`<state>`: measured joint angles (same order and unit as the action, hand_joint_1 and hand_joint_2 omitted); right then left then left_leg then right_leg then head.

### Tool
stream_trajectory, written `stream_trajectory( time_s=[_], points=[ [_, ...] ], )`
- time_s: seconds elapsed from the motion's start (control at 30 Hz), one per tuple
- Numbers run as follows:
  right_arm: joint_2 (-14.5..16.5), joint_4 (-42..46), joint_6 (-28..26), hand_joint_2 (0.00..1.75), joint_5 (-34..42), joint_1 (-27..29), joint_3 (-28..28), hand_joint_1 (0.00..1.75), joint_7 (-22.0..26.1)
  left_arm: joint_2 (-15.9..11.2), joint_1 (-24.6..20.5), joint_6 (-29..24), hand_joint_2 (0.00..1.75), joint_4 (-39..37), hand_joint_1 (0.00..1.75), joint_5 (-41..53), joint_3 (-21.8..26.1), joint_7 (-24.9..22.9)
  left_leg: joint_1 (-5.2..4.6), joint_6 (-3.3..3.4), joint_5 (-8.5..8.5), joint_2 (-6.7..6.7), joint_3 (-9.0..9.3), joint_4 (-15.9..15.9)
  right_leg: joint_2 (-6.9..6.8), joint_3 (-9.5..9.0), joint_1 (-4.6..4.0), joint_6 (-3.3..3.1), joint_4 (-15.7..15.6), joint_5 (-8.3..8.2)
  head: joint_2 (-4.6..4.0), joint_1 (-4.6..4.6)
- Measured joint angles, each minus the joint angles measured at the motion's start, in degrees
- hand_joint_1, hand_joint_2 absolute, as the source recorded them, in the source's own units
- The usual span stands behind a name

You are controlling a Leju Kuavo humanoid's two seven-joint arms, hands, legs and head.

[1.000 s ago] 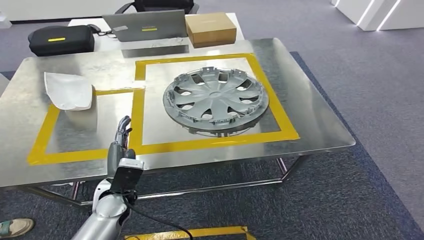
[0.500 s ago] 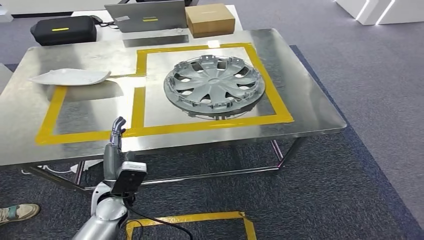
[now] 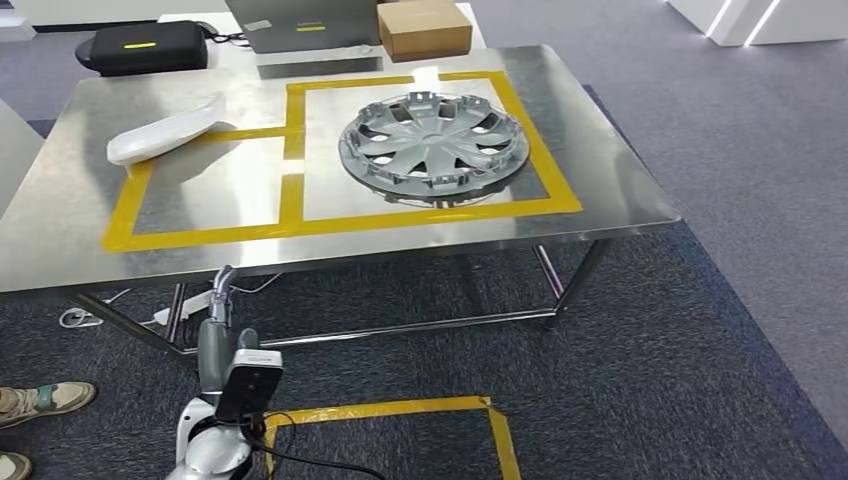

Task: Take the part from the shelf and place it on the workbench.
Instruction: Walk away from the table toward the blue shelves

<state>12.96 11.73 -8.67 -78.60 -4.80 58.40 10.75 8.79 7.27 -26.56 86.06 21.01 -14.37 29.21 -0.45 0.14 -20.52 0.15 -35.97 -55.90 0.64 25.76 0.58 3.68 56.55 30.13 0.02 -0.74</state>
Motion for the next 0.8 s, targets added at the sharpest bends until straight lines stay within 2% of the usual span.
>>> stream_trajectory(
  time_s=[0.07, 0.1, 0.13, 0.17, 0.2, 0.23, 0.27, 0.3, 0.33, 0.37, 0.4, 0.47, 0.5, 0.53, 0.57, 0.6, 0.63, 0.67, 0.73, 0.77, 0.8],
  points=[
    [0.0, 0.0, 0.0, 0.0, 0.0, 0.0, 0.1, 0.0, 0.1, -0.5, 0.7, 0.1, 0.0, 0.8, 0.0, -0.3, 0.5, 0.0, 0.16, -0.55, 0.83, -0.02, -0.27, 0.0, -0.16, 0.61, -0.14, -1.07, -0.6, -0.22, 0.0, 0.1],
    [0.0, 0.0, -0.1, 0.0, 0.0, 0.1, 0.1, 0.0, 0.1, -0.7, 1.1, 0.1, 0.0, 1.1, 0.0, -0.5, 0.7, 0.0, 0.27, -0.87, 0.06, -0.05, -0.57, -0.4, -0.29, 1.12, -0.16, -1.67, -0.4, -0.7, 0.0, 0.14],
    [0.0, 0.0, -0.1, 0.0, 0.0, 0.1, 0.1, 0.0, 0.0, -0.9, 1.5, 0.1, 0.0, 1.3, 0.0, -0.5, 0.8, 0.0, 0.35, -1.19, -1.92, -0.08, -1.1, -1.9, -0.43, 1.76, -0.11, -2.27, -0.4, -1.31, 0.0, 0.27],
    [0.0, 0.0, -0.1, 0.0, 0.0, 0.1, 0.2, 0.0, 0.0, -1.1, 1.7, 0.1, 0.0, 1.6, 0.0, -0.5, 0.9, 0.0, 0.41, -1.46, -4.87, -0.1, -1.91, -4.6, -0.57, 2.42, -0.07, -2.75, -0.4, -2.04, 0.0, 0.4],
    [0.0, 0.0, -0.1, 0.0, 0.0, 0.1, 0.2, 0.0, 0.0, -1.3, 1.9, 0.2, 0.0, 1.7, 0.0, -0.5, 1.0, 0.0, 0.42, -1.64, -8.21, -0.11, -2.87, -8.2, -0.61, 3.23, -0.12, -3.05, -0.4, -2.8, 0.0, 0.55],
    [0.0, 0.0, -0.1, 0.0, 0.0, 0.1, 0.2, 0.0, 0.0, -1.4, 1.9, 0.2, 0.0, 1.9, 0.0, -0.5, 1.0, 0.0, 0.43, -1.75, -10.8, -0.11, -3.7, -12.2, -0.66, 4.12, -0.17, -3.18, -0.4, -3.61, 0.0, 0.65],
    [0.0, 0.0, -0.2, 0.0, 0.0, 0.1, 0.2, 0.0, 0.0, -1.5, 2.0, 0.2, 0.0, 2.0, 0.0, -0.5, 1.0, 0.0, 0.43, -1.79, -12.01, -0.11, -4.08, -15.3, -0.7, 5.02, -0.23, -3.22, -0.3, -4.4, 0.0, 0.63],
    [0.0, 0.0, -0.2, 0.0, 0.0, 0.1, 0.2, 0.0, 0.0, -1.5, 2.1, 0.2, 0.0, 2.0, 0.0, -0.5, 1.0, 0.0, 0.43, -1.74, -11.83, -0.11, -3.73, -16.9, -0.73, 6.05, -0.29, -3.18, -0.2, -5.15, 0.0, 0.65],
    [0.0, 0.0, -0.2, 0.0, 0.0, 0.2, 0.2, 0.0, 0.0, -1.6, 2.2, 0.1, 0.0, 2.1, 0.0, -0.6, 1.1, 0.0, 0.42, -1.63, -10.57, -0.11, -2.5, -16.6, -0.75, 7.03, -0.34, -3.09, -0.2, -5.86, 0.0, 0.64],
    [0.0, 0.0, -0.2, 0.0, 0.0, 0.2, 0.2, 0.0, 0.0, -1.7, 2.2, 0.1, 0.0, 2.2, 0.0, -0.6, 1.1, 0.0, 0.41, -1.42, -8.97, -0.11, -0.27, -14.3, -0.75, 7.92, -0.37, -2.97, -0.1, -6.51, 0.0, 0.64],
    [0.0, 0.0, -0.2, 0.0, 0.0, 0.1, 0.2, 0.0, 0.1, -1.8, 2.2, 0.1, 0.0, 2.4, 0.0, -0.5, 1.1, 0.0, 0.39, -1.14, -7.8, -0.12, 2.68, -10.6, -0.75, 8.67, -0.4, -2.82, 0.0, -7.13, 0.0, 0.64],
    [0.0, 0.0, -0.2, 0.0, 0.0, 0.1, 0.2, 0.0, 0.1, -1.8, 2.3, -0.2, 0.0, 3.1, 0.0, -0.5, 1.3, 0.1, 0.26, -0.6, -7.65, -0.13, 8.32, -2.5, -0.72, 9.87, -0.59, -2.42, 0.3, -8.23, 0.0, 0.62],
    [0.0, 0.0, -0.2, 0.0, 0.0, 0.1, 0.2, 0.0, 0.1, -1.9, 2.5, -0.3, 0.0, 3.7, 0.0, -0.6, 1.6, 0.1, 0.2, -0.42, -8.17, -0.15, 9.7, 0.0, -0.72, 10.33, -0.66, -2.18, 0.5, -8.8, 0.0, 0.61],
    [0.0, 0.0, -0.3, 0.0, 0.0, 0.1, 0.2, 0.0, 0.1, -2.0, 2.9, -0.4, 0.0, 4.4, 0.0, -0.8, 1.9, 0.2, 0.13, -0.25, -8.51, -0.17, 10.09, 1.2, -0.72, 10.73, -0.73, -1.9, 0.5, -9.36, 0.0, 0.57],
    [0.0, 0.0, -0.3, 0.0, 0.0, 0.2, 0.2, 0.0, 0.1, -2.2, 3.6, -0.4, 0.0, 5.1, 0.0, -1.0, 2.4, 0.4, 0.21, 0.0, -8.41, -0.13, 9.73, 1.4, -0.72, 11.03, -0.68, -1.59, 0.6, -9.78, 0.0, 0.58],
    [0.0, 0.0, -0.4, 0.0, 0.1, 0.3, 0.2, 0.0, 0.2, -2.4, 4.4, -0.1, 0.0, 5.9, 0.0, -1.4, 3.0, 0.5, 0.26, 0.35, -8.0, -0.07, 9.23, 1.4, -0.72, 11.46, -0.61, -1.26, 0.9, -9.39, 0.0, 0.61],
    [0.0, 0.0, -0.5, 0.0, 0.2, 0.5, 0.3, 0.0, 0.2, -2.5, 5.1, 0.4, 0.0, 6.5, 0.0, -1.9, 3.7, 0.6, 0.33, 0.78, -7.43, 0.0, 8.71, 1.3, -0.71, 12.04, -0.54, -0.94, 2.0, -7.88, 0.0, 0.56],
    [0.0, 0.0, -0.6, 0.0, 0.4, 0.6, 0.4, 0.0, 0.3, -2.6, 5.6, 1.1, 0.0, 7.0, 0.0, -2.3, 4.4, 0.7, 0.42, 1.13, -6.76, 0.05, 8.07, 1.4, -0.7, 12.83, -0.48, -0.65, 4.2, -5.31, 0.0, 0.5],
    [0.0, 0.0, -0.7, 0.0, 0.7, 0.7, 0.6, 0.0, 0.8, -2.6, 6.6, 3.0, 0.0, 7.6, 0.0, -3.2, 5.8, 0.9, 0.39, 1.42, -5.37, 0.06, 6.52, 1.3, -0.7, 14.68, -0.46, -0.25, 11.5, 0.64, 0.0, 0.26],
    [0.0, 0.0, -0.7, 0.0, 0.9, 0.7, 0.7, 0.0, 1.1, -2.6, 7.1, 3.8, 0.0, 7.7, 0.0, -3.4, 6.5, 1.0, 0.37, 1.38, -4.64, 0.08, 5.61, 1.3, -0.71, 15.14, -0.46, -0.11, 15.0, 2.11, 0.0, 0.22],
    [0.0, 0.0, -0.8, 0.0, 1.0, 0.6, 0.8, 0.0, 1.4, -2.5, 7.6, 4.5, 0.0, 7.7, 0.0, -3.6, 7.1, 1.2, 0.36, 1.32, -3.91, 0.13, 4.67, 1.2, -0.71, 14.96, -0.46, -0.04, 17.3, 2.04, 0.0, 0.22]
  ],
)
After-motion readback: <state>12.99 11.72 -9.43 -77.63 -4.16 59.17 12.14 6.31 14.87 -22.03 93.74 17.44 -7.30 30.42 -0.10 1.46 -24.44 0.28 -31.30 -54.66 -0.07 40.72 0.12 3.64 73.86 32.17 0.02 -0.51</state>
